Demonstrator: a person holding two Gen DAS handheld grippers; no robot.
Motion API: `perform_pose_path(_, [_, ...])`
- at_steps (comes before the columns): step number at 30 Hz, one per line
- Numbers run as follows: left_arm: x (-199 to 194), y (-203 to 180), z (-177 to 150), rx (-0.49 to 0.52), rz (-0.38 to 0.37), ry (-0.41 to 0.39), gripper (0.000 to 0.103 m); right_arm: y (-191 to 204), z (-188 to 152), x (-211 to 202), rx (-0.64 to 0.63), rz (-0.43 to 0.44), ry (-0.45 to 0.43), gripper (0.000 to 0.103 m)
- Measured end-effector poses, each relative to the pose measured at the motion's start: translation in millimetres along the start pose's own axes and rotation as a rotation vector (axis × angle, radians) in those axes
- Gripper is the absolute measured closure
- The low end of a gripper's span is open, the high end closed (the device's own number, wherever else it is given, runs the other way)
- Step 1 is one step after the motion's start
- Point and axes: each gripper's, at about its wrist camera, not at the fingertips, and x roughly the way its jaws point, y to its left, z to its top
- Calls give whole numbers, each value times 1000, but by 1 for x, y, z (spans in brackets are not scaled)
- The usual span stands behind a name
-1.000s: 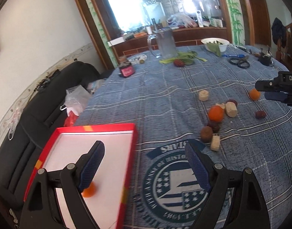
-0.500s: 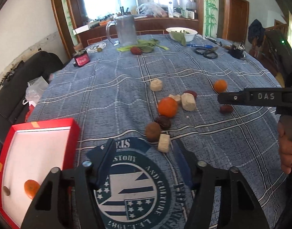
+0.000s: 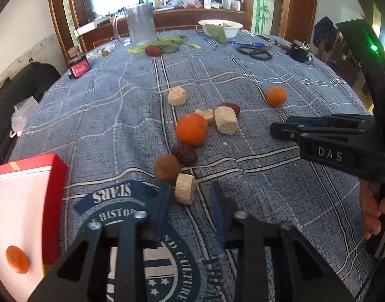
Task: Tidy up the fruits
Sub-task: 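Grasp a red date with the right tool while the left tool grasps a beige cube, then carry the red date in the right tool and the beige cube in the left tool to the tray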
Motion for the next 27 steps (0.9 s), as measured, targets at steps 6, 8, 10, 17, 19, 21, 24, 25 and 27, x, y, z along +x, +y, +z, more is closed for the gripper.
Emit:
perform_pose_path(6, [-2,3,-3,-21,-28,-4,90,-1,0,-3,13,-9,-5,71])
perform_pose_path(8, [-6,3,-3,-16,-22,-17,90,-2,2,-7,27,5,-29,71])
perform_pose_path(10, [-11,3,-3,-15,-24,-32,90,-2,4,-14,45,28,-62,71])
perform_pose_path(17, [-32,-12,-3,15,-48,-79,90,-9,10,-29,129,88,-152,71])
perform_pose_path(19, [-38,-18,-4,24,-63,-84,90,-10,11,-33,145,114,-173,71])
perform_pose_path(21, [-47,-27,-7,43,-74,-98,90,-10,11,-35,155,127,-186,71])
perform_pose_path(24, [-56,-36,-12,63,-85,-102,90,-13,12,-36,175,131,-202,71])
perform_pose_path(25, [-58,-38,-13,69,-88,-102,90,-14,12,-36,181,130,-203,71])
perform_pose_path(27, [-62,-41,-15,79,-84,-101,90,-18,13,-36,198,130,-204,71])
